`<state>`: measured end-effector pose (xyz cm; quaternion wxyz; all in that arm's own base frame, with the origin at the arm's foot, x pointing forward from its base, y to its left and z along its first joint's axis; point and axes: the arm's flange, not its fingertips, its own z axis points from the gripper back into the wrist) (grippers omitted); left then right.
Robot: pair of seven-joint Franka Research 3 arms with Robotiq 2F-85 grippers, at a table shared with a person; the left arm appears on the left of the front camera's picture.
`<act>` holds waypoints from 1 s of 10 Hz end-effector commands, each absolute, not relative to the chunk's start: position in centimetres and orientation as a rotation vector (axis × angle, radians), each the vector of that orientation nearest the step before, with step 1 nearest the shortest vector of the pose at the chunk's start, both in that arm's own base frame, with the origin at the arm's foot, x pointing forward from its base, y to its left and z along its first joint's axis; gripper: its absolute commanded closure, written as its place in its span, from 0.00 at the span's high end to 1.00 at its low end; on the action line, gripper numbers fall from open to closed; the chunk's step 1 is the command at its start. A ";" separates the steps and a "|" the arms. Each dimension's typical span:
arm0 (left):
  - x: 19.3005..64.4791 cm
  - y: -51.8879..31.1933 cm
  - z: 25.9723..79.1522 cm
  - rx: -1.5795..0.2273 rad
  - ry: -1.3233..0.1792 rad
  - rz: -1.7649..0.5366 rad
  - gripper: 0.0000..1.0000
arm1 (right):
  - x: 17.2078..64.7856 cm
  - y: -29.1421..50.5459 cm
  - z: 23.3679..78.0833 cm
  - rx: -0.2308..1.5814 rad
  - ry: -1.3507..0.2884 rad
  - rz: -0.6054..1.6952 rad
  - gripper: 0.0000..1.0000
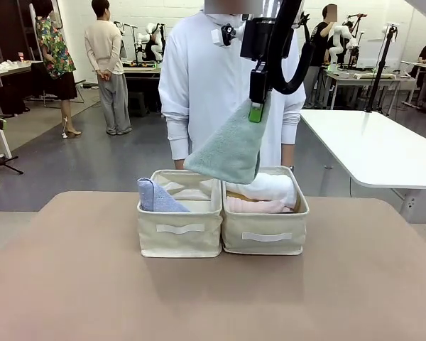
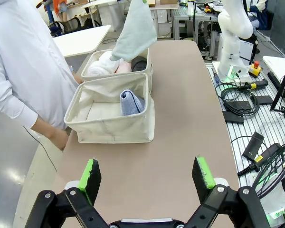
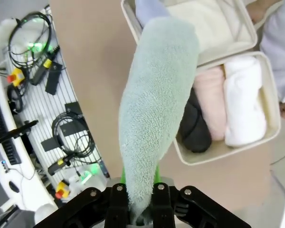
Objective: Sort the towels based on their folding style.
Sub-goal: Pick up another triangle-folded towel from the table and place it in the left Fabric basket.
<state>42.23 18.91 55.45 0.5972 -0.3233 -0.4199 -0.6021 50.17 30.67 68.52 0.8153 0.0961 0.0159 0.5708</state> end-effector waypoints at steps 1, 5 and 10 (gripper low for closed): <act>42.3 19.0 55.6 -0.745 -0.995 -1.397 1.00 | 49.3 30.0 68.9 0.201 0.034 1.208 0.18; 42.3 19.0 55.6 -0.745 -0.995 -1.397 1.00 | 50.5 32.2 69.8 0.187 -0.029 1.257 0.18; 42.3 19.0 55.6 -0.745 -0.995 -1.397 1.00 | 58.1 38.3 71.2 0.049 -0.145 1.458 0.18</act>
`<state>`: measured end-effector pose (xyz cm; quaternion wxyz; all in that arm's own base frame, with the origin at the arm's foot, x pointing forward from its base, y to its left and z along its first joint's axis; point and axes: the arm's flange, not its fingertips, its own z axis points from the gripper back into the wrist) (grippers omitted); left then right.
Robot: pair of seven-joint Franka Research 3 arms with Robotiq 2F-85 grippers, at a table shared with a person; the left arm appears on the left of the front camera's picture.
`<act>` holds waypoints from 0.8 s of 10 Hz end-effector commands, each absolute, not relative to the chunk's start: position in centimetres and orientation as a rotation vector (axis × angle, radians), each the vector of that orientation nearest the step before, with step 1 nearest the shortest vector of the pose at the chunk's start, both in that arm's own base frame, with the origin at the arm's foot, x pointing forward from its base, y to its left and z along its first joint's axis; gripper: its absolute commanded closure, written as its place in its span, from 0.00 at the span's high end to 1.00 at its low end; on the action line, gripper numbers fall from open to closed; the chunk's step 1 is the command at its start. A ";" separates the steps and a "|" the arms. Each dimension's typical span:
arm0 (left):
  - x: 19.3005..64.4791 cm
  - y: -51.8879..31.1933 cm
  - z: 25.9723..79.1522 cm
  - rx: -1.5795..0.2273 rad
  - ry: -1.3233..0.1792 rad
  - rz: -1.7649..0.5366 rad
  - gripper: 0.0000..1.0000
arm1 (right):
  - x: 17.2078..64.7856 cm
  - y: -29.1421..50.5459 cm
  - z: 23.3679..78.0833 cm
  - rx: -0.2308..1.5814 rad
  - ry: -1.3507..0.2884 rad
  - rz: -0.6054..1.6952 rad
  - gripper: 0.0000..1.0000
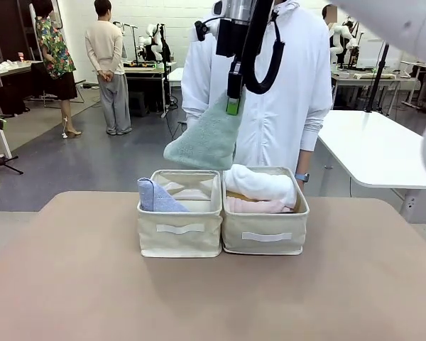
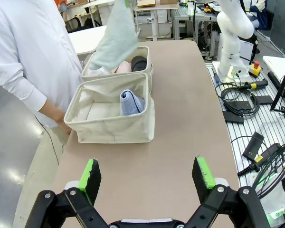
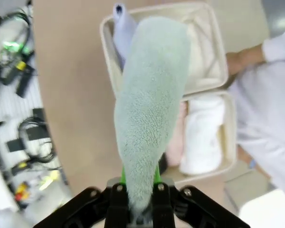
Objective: Sort the towels based on their folding style.
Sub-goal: Pick up another triangle-folded towel from the table and place it in the left Fabric basket.
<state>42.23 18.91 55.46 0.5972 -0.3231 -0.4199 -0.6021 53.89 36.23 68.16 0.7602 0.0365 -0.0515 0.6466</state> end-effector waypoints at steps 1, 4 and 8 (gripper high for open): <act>42.3 19.0 55.6 -0.745 -0.995 -1.397 1.00 | 59.7 39.2 70.2 0.077 -0.128 1.517 0.18; 42.3 19.0 55.6 -0.745 -0.995 -1.397 1.00 | 62.6 41.6 66.6 0.113 -0.160 1.568 0.18; 42.3 19.0 55.6 -0.745 -0.995 -1.397 1.00 | 64.5 43.5 61.9 0.114 -0.192 1.536 0.18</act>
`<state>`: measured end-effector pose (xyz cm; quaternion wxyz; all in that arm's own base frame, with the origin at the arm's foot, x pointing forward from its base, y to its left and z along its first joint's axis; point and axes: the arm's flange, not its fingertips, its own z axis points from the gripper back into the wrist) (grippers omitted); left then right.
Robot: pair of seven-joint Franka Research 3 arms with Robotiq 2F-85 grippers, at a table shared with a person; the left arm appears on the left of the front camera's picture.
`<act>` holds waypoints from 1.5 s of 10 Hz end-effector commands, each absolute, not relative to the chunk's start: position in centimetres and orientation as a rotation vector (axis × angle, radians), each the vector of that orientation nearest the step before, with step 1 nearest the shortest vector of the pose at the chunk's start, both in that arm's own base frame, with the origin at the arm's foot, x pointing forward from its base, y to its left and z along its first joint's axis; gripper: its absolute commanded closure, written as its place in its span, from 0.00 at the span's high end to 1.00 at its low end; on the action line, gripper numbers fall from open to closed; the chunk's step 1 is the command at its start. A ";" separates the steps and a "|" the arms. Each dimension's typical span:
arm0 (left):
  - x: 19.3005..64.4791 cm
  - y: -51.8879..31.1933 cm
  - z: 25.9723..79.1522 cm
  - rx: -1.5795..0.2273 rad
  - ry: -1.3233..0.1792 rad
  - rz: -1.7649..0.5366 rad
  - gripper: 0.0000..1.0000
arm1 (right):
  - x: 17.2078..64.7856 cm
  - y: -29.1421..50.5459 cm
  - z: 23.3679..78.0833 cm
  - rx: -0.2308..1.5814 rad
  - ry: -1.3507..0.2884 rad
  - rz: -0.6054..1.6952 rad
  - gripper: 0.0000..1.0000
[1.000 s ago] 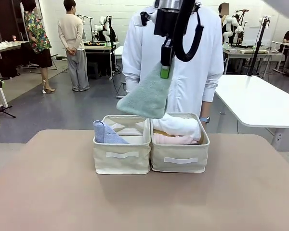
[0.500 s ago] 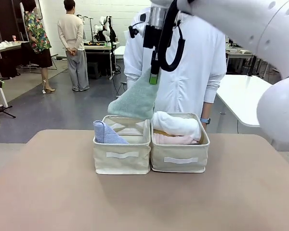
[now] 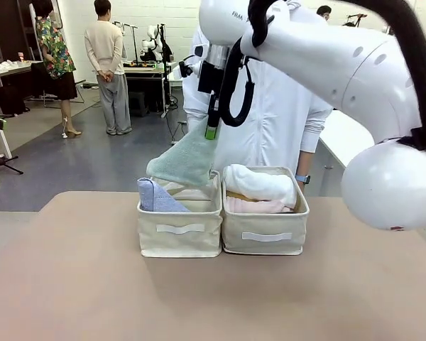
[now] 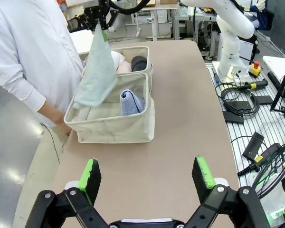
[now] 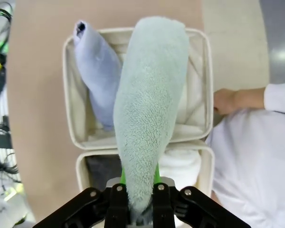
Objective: Sort the towels based on their folding style.
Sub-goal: Pick up another triangle-folded towel from the table and place it in the left Fabric basket.
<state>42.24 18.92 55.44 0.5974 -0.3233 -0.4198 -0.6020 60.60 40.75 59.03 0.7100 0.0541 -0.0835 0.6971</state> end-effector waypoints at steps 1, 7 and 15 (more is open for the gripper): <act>42.3 19.0 55.6 -0.745 -0.995 -1.397 1.00 | 64.7 43.8 61.0 0.097 -0.181 1.534 0.18; 42.3 19.0 55.6 -0.745 -0.995 -1.397 1.00 | 63.6 43.3 59.1 0.036 -0.260 1.576 0.18; 42.3 19.0 55.6 -0.745 -0.995 -1.397 1.00 | 61.7 42.0 57.7 0.045 -0.243 1.574 0.18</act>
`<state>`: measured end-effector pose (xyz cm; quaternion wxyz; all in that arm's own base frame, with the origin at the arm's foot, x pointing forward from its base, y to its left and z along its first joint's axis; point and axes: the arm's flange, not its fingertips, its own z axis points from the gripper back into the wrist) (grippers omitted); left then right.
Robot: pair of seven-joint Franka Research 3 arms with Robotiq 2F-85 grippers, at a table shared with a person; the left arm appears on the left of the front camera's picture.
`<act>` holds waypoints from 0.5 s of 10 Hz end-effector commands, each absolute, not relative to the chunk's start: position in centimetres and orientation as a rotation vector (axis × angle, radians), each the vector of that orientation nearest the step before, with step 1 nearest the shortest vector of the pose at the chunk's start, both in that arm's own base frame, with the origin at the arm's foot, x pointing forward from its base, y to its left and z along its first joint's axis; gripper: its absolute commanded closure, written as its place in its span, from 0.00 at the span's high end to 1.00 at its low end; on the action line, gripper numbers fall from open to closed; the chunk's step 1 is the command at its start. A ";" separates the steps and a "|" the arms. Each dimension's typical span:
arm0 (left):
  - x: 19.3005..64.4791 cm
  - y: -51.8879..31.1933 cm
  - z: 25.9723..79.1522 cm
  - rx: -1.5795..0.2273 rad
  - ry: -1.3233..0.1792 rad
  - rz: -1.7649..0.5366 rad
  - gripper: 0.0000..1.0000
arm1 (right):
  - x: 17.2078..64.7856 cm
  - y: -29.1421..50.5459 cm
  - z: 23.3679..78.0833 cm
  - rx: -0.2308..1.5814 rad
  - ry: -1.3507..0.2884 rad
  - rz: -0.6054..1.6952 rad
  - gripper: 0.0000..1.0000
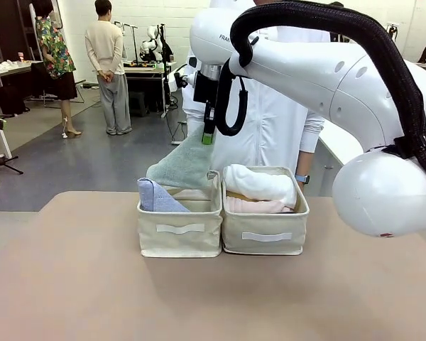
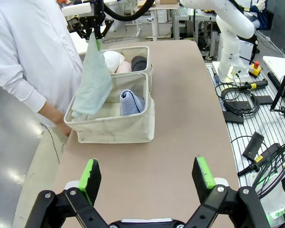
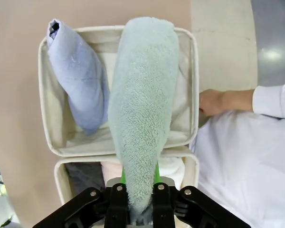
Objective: Sort the towels based on their folding style.
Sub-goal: Pick up another triangle-folded towel from the table and place it in the left Fabric basket.
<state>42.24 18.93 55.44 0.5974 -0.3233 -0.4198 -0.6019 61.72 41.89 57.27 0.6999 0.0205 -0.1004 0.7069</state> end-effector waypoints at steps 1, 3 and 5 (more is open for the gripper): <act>42.3 19.0 55.6 -0.745 -0.995 -1.397 1.00 | 61.7 42.0 57.7 0.045 -0.243 1.574 0.18; 42.3 19.0 55.6 -0.745 -0.995 -1.397 1.00 | 62.4 40.8 57.0 0.157 -0.278 1.554 0.18; 42.3 19.0 55.6 -0.745 -0.995 -1.397 1.00 | 63.2 39.2 56.6 0.266 -0.378 1.544 0.18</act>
